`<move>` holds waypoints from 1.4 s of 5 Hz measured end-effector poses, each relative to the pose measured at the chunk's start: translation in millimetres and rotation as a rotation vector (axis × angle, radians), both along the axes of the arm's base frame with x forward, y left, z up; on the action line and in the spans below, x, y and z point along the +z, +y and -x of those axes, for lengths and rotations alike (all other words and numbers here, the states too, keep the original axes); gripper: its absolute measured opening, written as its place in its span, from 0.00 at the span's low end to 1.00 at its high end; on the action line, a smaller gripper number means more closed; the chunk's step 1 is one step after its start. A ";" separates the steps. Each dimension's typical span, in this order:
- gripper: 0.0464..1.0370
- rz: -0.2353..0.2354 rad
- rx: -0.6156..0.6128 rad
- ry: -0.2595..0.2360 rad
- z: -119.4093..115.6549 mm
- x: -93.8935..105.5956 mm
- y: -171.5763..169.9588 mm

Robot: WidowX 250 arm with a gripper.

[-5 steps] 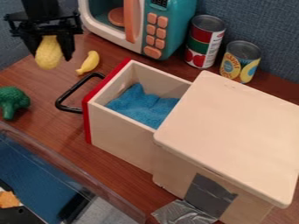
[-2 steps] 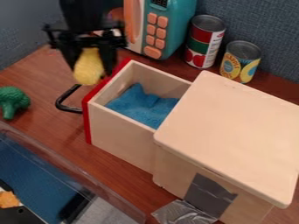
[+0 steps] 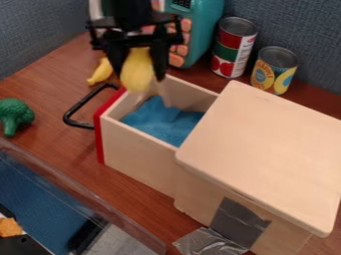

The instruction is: Put the yellow corn in the drawer

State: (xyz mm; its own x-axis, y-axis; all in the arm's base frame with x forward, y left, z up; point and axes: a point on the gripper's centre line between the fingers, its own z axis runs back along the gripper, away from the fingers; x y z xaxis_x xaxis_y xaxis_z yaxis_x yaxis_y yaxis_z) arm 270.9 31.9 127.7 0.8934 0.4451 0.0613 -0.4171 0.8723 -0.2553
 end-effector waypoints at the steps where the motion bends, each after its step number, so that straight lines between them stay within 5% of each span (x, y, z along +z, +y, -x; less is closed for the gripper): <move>1: 0.61 0.100 0.086 -0.062 5.1 -3.4 1.4; 3: 0.68 -0.008 0.001 -0.038 16.1 -6.9 -16.7; 4: 0.94 -0.024 0.006 -0.049 20.4 -1.6 -19.2; 5: 0.97 -0.026 -0.009 -0.085 29.3 12.2 -15.2; 6: 0.96 -0.126 -0.007 -0.167 47.5 37.0 17.8; 7: 0.96 -0.278 -0.012 -0.170 75.4 48.3 66.3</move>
